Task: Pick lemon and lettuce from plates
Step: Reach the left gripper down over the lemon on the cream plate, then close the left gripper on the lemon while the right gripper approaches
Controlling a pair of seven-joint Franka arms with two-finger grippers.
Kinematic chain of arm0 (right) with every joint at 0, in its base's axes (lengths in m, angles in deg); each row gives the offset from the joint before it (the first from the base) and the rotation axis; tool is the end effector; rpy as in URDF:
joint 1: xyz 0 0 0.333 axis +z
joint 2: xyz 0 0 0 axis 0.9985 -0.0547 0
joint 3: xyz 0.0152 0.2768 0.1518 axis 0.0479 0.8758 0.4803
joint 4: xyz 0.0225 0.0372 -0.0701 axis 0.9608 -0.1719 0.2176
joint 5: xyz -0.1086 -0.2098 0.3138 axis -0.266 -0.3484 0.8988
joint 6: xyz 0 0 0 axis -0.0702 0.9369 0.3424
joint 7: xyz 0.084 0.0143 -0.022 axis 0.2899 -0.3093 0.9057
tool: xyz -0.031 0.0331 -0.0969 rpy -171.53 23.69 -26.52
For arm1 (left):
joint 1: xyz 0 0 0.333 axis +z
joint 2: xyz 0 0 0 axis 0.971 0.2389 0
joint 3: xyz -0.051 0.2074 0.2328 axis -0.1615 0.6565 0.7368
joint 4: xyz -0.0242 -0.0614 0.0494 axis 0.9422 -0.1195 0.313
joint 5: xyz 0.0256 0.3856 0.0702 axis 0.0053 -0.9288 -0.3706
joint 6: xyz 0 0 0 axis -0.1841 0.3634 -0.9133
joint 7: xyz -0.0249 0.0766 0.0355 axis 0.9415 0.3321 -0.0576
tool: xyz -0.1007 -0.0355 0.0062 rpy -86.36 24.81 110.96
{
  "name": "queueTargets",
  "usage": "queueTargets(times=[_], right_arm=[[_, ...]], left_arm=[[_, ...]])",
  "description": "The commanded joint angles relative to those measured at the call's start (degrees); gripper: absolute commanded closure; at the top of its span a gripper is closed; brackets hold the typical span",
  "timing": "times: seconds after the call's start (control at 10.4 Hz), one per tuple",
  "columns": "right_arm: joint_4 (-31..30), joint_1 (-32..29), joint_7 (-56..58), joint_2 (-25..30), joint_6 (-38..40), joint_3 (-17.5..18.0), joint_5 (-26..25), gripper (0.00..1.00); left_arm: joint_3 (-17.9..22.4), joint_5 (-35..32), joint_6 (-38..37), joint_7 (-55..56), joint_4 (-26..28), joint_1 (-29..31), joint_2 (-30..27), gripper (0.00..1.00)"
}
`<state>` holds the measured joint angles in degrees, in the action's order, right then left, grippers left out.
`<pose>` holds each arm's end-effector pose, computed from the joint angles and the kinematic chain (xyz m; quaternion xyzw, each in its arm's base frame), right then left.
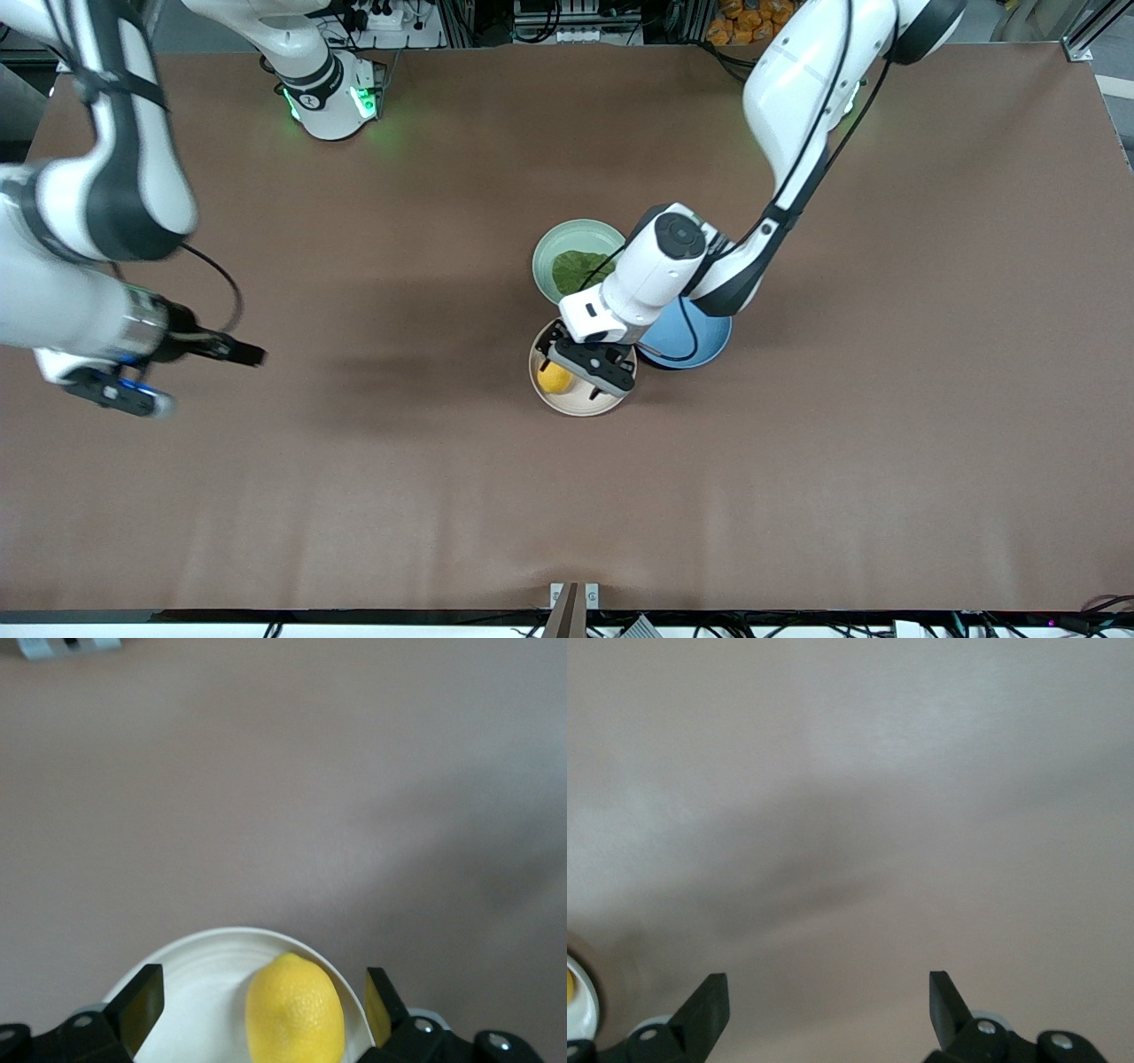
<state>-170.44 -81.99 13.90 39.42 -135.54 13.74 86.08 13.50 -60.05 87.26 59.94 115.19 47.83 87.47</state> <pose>0.6591 0.0572 0.4346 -0.9850 0.1604 0.0569 0.0274 0.5808 -0.4764 0.2624 0.9413 -0.2064 0.1960 0.1814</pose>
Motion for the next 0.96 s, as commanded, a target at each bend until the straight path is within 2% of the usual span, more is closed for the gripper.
queueTargets(times=[0.0, 0.48, 0.86], right_arm=[[1.2, 2.9, -5.9, -3.9, -3.2, 0.1, 0.8, 0.00], [0.5, 4.4, -10.0, -3.4, 0.2, 2.3, 0.7, 0.00], [-6.4, 4.3, -10.0, 2.3, 0.4, 5.6, 0.7, 0.00]], left_arm=[[0.5, 1.0, 0.8, 0.2, -1.0, -1.7, 1.9, 0.00], [0.5, 1.3, 0.7, 0.2, -1.1, -3.6, 5.5, 0.00], [1.0, 1.2, 0.7, 0.2, -1.4, -3.6, 7.0, 0.00]])
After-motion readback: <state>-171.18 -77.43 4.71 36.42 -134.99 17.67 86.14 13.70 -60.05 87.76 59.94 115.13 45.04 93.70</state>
